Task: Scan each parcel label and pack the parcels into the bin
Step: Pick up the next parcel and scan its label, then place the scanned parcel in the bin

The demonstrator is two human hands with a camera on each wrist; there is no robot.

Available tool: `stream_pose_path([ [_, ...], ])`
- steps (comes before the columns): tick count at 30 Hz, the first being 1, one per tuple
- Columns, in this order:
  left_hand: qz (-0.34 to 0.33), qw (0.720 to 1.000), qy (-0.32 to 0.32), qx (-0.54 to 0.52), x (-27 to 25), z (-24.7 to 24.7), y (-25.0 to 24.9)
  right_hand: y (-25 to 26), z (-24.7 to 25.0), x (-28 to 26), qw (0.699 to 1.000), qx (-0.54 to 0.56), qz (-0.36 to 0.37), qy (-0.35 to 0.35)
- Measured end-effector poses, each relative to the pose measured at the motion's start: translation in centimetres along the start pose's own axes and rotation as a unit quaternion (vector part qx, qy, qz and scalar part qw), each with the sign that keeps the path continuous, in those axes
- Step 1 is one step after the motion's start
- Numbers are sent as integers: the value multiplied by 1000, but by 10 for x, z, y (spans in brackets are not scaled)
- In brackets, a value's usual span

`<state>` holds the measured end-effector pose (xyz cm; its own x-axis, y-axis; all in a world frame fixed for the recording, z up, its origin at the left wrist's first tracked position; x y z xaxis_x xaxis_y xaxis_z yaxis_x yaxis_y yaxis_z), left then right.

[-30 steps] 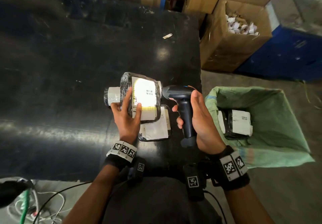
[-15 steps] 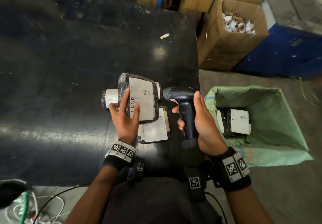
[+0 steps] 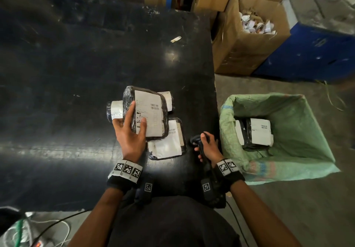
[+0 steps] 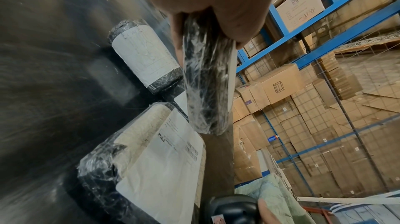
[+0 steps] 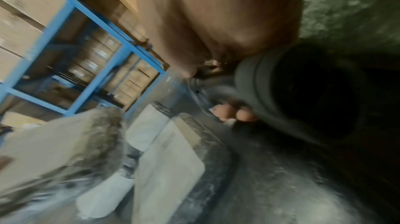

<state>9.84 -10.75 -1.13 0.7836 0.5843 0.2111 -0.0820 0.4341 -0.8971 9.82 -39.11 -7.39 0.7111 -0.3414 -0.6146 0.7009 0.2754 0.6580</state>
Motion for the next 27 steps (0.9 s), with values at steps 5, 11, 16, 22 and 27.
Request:
stream_pose_path([
  [5,7,1000,10,8,-4,1,-4,-14,-17,14,996,82,16,9],
  [11,15,1000,22,11,-5,-3,-21,2,2,3,988,-72,89,-105],
  [16,16,999,49,-11,-11,-23,-47,56,14,-30,977,0,214,-17],
  [22,23,991,106,-76,-29,-64,-74,92,23,-50,959,106,262,31],
  [27,26,980,151,-125,-53,-96,-95,84,66,-45,949,143,280,-19],
])
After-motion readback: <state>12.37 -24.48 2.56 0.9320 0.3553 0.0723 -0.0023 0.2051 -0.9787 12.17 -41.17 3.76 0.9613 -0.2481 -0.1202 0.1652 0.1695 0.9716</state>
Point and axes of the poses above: each hand's wrist, its own x-axis towards the middle knuckle, its own z-axis out of the back of the hand, y = z × x, the point moved 4 cm from there along x, towards the middle knuckle, and after that the axes turned 8 degrees about -y, right-handed, at the moved point
